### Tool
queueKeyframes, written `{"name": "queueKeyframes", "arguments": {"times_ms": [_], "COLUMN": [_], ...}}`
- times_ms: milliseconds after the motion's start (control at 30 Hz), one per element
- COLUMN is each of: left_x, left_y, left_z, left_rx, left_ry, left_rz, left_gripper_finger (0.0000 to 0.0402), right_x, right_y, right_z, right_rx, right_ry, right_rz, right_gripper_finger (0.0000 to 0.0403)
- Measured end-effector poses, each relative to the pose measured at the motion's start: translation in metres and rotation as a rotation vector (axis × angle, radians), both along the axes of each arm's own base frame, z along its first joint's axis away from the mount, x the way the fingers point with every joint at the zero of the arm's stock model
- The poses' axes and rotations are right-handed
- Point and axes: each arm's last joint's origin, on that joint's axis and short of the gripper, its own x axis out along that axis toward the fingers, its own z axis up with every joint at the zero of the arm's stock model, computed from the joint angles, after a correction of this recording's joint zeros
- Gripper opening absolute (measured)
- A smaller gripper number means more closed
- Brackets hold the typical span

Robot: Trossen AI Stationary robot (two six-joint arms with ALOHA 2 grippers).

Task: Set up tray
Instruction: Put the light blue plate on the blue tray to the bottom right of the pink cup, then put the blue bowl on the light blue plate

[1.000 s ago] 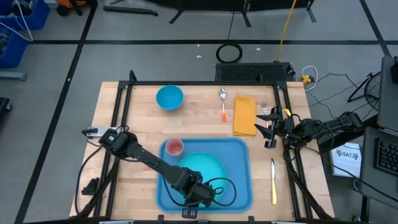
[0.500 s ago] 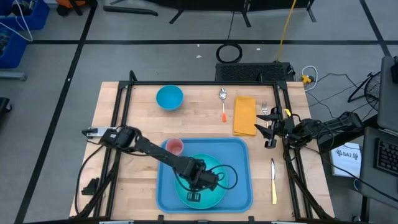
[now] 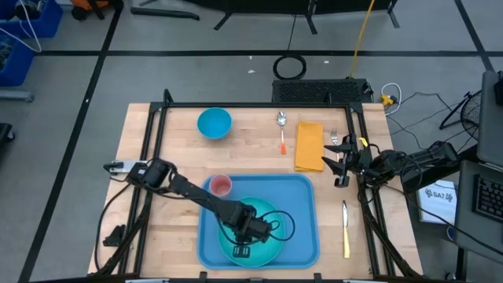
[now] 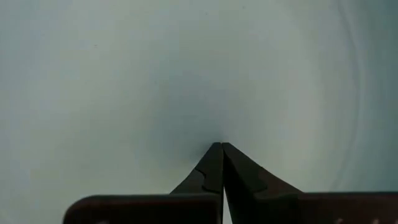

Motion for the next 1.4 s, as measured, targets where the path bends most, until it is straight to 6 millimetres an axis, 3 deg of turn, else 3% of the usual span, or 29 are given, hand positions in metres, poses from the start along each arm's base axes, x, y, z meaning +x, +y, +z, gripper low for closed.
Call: {"name": "queueKeyframes", "arguments": {"times_ms": [267,833,1000,1100,1400], "left_x": [-0.012,-0.018,-0.020,-0.024,-0.036], "left_y": [-0.004,-0.013,-0.011,-0.009,0.009], "left_z": [-0.001,-0.003,0.003,0.017,0.108], "left_rx": [0.014,-0.004,-0.006,0.028,0.161], "left_ry": [0.113,0.152,0.154,0.118,-0.274], "left_rz": [0.013,0.026,0.068,0.089,0.124], "left_gripper_finger": [0.0001,0.0001,0.0016,0.0027,0.0032], "right_x": [0.000,0.000,0.000,0.000,0.000], "right_y": [0.000,0.000,0.000,0.000,0.000], "right_z": [0.000,0.000,0.000,0.000,0.000], "right_rx": [0.000,0.000,0.000,-0.001,-0.001], "right_ry": [0.000,0.001,0.001,0.003,0.004], "right_rz": [0.000,0.000,0.000,0.000,-0.001], "right_gripper_finger": [0.0173,0.0173,0.0173,0.0173,0.0173]}}
